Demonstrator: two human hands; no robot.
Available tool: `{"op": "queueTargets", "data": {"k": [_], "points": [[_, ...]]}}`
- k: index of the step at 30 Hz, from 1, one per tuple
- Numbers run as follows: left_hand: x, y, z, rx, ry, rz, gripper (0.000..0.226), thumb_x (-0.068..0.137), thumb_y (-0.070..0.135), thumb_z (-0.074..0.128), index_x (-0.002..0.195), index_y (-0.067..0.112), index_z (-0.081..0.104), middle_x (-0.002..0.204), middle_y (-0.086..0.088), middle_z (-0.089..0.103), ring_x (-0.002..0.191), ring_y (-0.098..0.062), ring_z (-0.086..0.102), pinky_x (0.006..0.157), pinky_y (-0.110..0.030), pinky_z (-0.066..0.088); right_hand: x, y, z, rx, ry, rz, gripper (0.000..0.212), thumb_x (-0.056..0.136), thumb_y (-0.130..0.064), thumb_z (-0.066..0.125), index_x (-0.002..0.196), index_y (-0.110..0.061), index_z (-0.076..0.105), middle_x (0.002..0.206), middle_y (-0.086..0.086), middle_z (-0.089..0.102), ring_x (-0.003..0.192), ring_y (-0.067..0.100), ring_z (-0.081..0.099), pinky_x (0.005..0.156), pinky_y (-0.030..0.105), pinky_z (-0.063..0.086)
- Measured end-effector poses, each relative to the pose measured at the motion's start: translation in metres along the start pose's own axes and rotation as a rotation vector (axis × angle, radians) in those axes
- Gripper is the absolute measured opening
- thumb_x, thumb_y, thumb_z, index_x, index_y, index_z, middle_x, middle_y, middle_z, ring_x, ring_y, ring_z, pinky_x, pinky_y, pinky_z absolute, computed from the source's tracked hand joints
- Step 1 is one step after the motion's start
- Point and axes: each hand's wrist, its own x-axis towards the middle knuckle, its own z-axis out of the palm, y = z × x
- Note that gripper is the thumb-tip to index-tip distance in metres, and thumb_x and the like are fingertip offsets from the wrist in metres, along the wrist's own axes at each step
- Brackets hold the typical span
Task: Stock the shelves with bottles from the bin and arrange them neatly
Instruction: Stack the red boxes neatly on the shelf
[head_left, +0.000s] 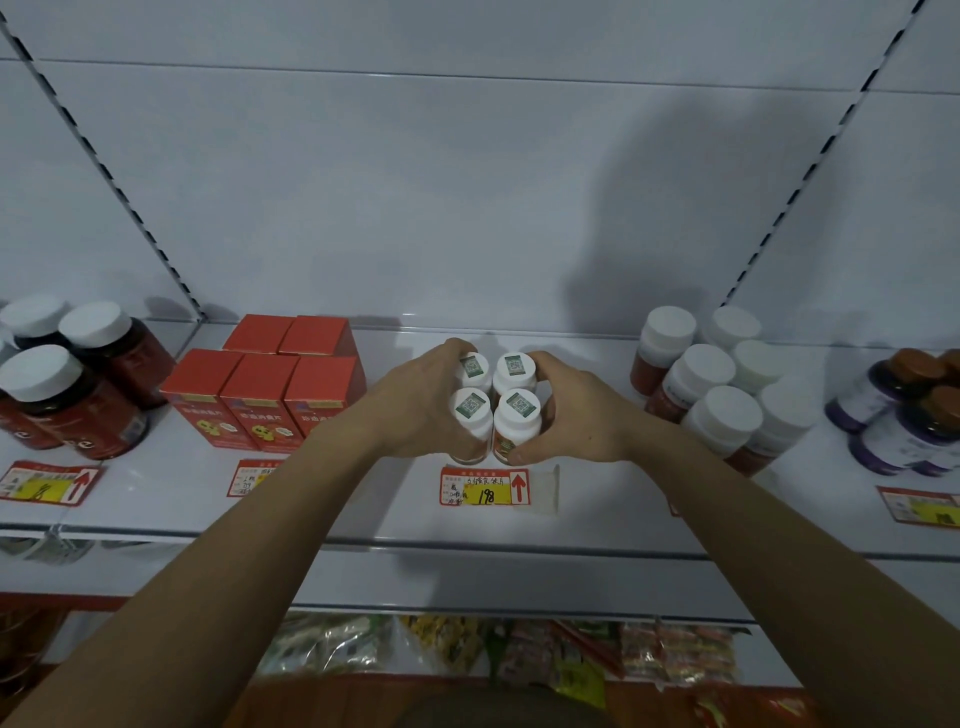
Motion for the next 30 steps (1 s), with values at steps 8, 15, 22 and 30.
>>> {"op": "queueTargets", "data": {"k": [8,15,22,30], "points": [[-0.004,0.005,-0.002,0.025,-0.037,-0.035,0.108,0.059,0.043,0.092,0.146,0.025,0.03,0.132,0.007,0.055,0.113,-0.018,0.058,0.093,-0.036,0.051,-0.004,-0.006,-0.002,-0.007,-0.03,0.02,0.099,0.061,-0.035,0.095,0.142,-0.032,0.038,0.136,-0.011,0.059,0.108,0.018,0.067,0.096,0.048,0.056],[-0.048,0.024,-0.055,0.331,0.008,0.023,0.128,0.067,0.066,0.079,0.16,0.026,0.0,0.167,0.006,0.013,0.133,-0.019,0.046,0.109,-0.034,0.039,-0.022,-0.03,-0.028,-0.242,0.002,0.002,0.139,0.056,-0.062,0.091,0.159,-0.035,0.002,0.167,-0.008,0.013,0.133,0.025,0.049,0.109,0.045,0.046],[-0.097,-0.032,-0.136,0.463,0.063,-0.107,0.104,0.071,0.065,0.074,0.156,0.028,0.026,0.158,0.008,0.033,0.129,-0.017,0.05,0.104,-0.035,0.044,-0.002,-0.096,-0.023,-0.371,-0.08,-0.148,0.116,0.072,-0.055,0.084,0.16,-0.031,0.012,0.166,-0.011,0.021,0.148,0.015,0.029,0.119,0.039,0.032],[-0.116,-0.119,-0.162,0.413,0.054,-0.072,0.112,0.07,0.066,0.076,0.158,0.026,0.02,0.162,0.004,0.029,0.145,-0.016,0.032,0.116,-0.034,0.029,0.053,-0.152,0.036,-0.384,-0.043,-0.179,0.111,0.074,-0.065,0.076,0.16,-0.032,0.014,0.166,-0.01,0.023,0.149,0.011,0.027,0.116,0.031,0.026]]}}
